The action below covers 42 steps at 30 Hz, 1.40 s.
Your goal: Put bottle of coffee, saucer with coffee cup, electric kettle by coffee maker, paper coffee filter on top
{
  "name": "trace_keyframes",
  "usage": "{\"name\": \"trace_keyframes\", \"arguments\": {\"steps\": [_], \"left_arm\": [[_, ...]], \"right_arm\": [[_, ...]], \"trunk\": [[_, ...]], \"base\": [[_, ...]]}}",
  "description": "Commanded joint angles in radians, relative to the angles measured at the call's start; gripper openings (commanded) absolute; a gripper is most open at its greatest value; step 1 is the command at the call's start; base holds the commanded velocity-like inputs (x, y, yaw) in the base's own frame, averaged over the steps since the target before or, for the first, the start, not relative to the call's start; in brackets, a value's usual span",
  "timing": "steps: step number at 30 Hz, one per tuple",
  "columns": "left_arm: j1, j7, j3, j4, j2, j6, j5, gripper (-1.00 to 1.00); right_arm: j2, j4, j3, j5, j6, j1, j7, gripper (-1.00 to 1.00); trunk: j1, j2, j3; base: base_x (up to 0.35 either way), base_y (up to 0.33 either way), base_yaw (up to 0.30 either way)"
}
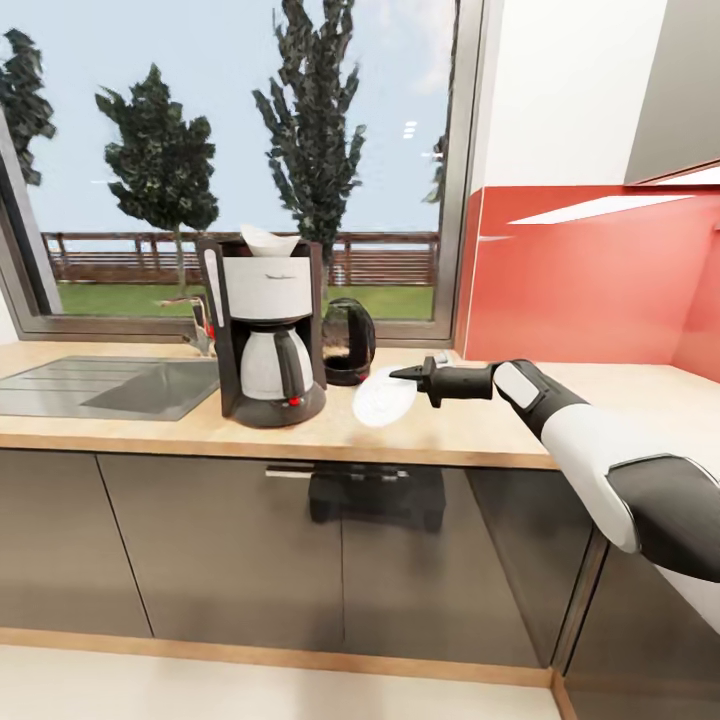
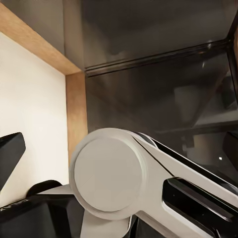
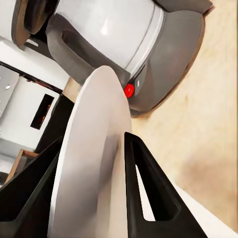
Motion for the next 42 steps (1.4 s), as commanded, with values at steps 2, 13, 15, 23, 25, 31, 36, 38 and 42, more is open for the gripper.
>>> {"name": "trace_keyframes", "arguments": {"steps": [2,13,15,23,25,31,36,38,42], "left_arm": [[0.000,-0.004,-0.003,0.000,0.000,0.010,0.002,1.00],[0.000,-0.004,-0.003,0.000,0.000,0.009,0.002,1.00],[0.000,-0.004,-0.003,0.000,0.000,0.009,0.002,1.00],[0.000,-0.004,-0.003,0.000,0.001,0.009,0.002,1.00],[0.000,-0.004,-0.003,0.000,0.001,0.009,0.002,1.00],[0.000,-0.004,-0.003,0.000,0.001,0.009,0.002,1.00],[0.000,-0.004,-0.003,0.000,0.002,0.009,0.002,1.00],[0.000,-0.004,-0.003,0.000,0.002,0.009,0.002,1.00],[0.000,-0.004,-0.003,0.000,0.002,0.009,0.002,1.00]], "right_arm": [[0.000,0.009,0.002,0.001,0.000,-0.001,0.008,-1.00],[0.002,0.020,0.002,0.001,-0.002,-0.001,0.008,-1.00],[0.002,0.020,0.002,0.001,-0.002,-0.001,0.008,-1.00],[0.002,0.045,0.002,0.003,-0.003,-0.001,0.008,-1.00],[0.002,0.048,0.002,0.003,-0.003,-0.001,0.008,-1.00],[0.002,0.052,0.002,0.002,-0.003,-0.001,0.008,-1.00],[0.002,0.058,0.002,0.002,-0.003,-0.001,0.008,-1.00],[0.002,0.062,0.002,0.002,-0.005,-0.001,0.008,-1.00],[0.002,0.082,0.002,0.001,-0.055,-0.001,0.007,-1.00]], "trunk": [[0.000,-0.001,-0.001],[0.000,-0.001,-0.001],[0.000,-0.001,-0.001],[0.000,-0.001,-0.001],[0.000,-0.001,-0.001],[0.000,-0.001,-0.001],[0.000,-0.001,-0.001],[0.000,-0.001,-0.001],[0.000,-0.001,-0.001]], "base": [[0.027,0.000,0.000],[0.068,0.060,0.000],[0.118,0.098,0.000],[0.028,0.021,0.000],[0.002,0.005,0.000],[0.001,0.062,0.000],[0.015,0.038,0.000],[0.068,0.081,0.000],[0.017,0.019,0.000]]}}
